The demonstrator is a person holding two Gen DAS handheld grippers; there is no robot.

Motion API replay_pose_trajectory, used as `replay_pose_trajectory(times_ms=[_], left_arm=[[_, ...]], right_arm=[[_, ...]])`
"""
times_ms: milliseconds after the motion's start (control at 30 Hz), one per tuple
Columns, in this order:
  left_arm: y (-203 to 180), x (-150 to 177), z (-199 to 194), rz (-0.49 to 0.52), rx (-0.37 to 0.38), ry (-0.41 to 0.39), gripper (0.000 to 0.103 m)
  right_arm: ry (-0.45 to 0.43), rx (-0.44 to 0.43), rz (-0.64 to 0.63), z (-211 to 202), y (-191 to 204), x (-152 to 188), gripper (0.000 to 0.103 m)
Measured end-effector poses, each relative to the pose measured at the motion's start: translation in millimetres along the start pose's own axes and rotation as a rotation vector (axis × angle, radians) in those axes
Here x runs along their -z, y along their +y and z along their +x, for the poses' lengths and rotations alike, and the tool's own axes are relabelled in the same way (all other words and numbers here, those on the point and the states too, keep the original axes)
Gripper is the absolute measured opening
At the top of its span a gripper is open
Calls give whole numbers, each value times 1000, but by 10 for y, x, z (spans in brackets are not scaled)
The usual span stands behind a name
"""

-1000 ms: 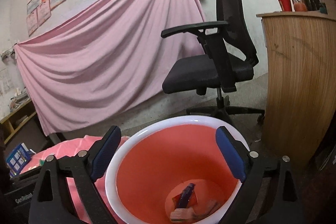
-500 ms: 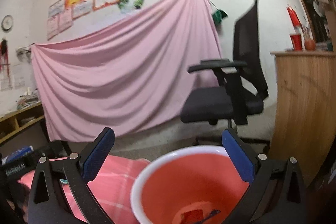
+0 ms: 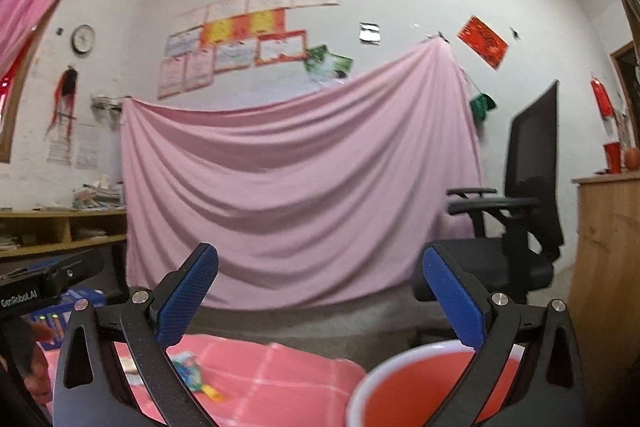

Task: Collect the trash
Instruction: 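Move both open tools back over the table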

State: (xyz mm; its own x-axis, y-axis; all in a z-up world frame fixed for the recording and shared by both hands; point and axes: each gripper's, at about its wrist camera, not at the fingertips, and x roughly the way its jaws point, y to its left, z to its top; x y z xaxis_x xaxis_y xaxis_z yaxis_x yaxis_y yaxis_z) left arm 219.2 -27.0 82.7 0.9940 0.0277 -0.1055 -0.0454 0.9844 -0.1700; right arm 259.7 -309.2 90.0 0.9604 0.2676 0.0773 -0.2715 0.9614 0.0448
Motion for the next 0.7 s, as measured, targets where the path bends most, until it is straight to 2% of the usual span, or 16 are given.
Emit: replay_pose_trajectory(times_ms=[167,333,567,700], left_arm=[[385,98,-155,31,-70,-24,102],[711,251,-154,32,-106,11,102],[964,495,73,13,-105,131,102],[1031,631,289,17,-92,244,102]], right_arm=[[-4,-55,-33,131,370,84,103],[66,-99,-81,363,698,248,103],[231,-131,-135,622,894,542,103],[346,-141,-132,792,882,705,103]])
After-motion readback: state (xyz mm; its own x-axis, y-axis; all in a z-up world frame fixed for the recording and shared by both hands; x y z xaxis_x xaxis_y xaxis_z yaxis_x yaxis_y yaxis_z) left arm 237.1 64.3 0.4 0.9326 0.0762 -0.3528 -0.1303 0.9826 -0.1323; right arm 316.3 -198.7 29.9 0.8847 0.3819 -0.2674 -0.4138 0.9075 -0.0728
